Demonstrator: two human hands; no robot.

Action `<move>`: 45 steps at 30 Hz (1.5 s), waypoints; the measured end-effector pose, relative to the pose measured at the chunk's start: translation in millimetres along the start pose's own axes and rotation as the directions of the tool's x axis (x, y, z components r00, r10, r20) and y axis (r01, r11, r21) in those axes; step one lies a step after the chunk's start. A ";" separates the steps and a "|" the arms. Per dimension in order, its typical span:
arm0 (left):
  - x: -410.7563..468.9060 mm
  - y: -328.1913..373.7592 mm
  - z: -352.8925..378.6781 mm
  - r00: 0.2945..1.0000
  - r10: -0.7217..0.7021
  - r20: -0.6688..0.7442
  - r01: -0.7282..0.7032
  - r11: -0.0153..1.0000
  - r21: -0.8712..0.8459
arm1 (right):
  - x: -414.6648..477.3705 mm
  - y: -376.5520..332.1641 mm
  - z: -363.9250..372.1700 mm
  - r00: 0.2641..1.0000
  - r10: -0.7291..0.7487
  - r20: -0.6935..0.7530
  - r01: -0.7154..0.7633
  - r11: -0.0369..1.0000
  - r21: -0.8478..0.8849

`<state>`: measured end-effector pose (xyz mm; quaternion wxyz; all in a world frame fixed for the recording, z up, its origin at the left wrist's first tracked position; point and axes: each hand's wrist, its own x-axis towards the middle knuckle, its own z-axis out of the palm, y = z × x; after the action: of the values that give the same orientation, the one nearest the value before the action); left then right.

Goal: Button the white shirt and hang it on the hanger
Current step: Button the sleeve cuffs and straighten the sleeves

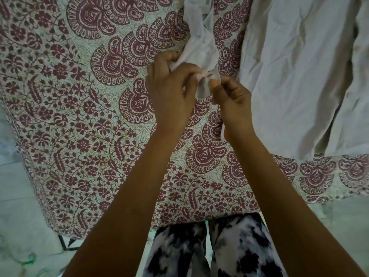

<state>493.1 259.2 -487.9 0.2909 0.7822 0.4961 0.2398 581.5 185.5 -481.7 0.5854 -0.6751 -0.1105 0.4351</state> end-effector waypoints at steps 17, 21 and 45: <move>10.5 3.5 -3.1 0.987 -0.014 0.161 0.031 0.994 -0.102 | 1.1 2.9 2.3 0.984 -0.082 -0.161 0.049 0.978 -0.203; 12.1 4.8 -5.6 0.991 -0.035 0.133 0.051 0.992 -0.118 | -0.5 0.2 4.3 0.987 -0.097 -0.130 0.071 0.979 -0.190; 9.7 3.3 -3.7 0.970 -0.052 0.236 0.080 0.990 -0.112 | 6.9 3.0 -8.6 0.996 -0.083 -0.034 0.075 0.979 -0.189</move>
<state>496.6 267.8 -482.1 0.4016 0.7687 0.4691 0.1664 590.7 183.2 -488.1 0.5382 -0.7312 -0.1656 0.3851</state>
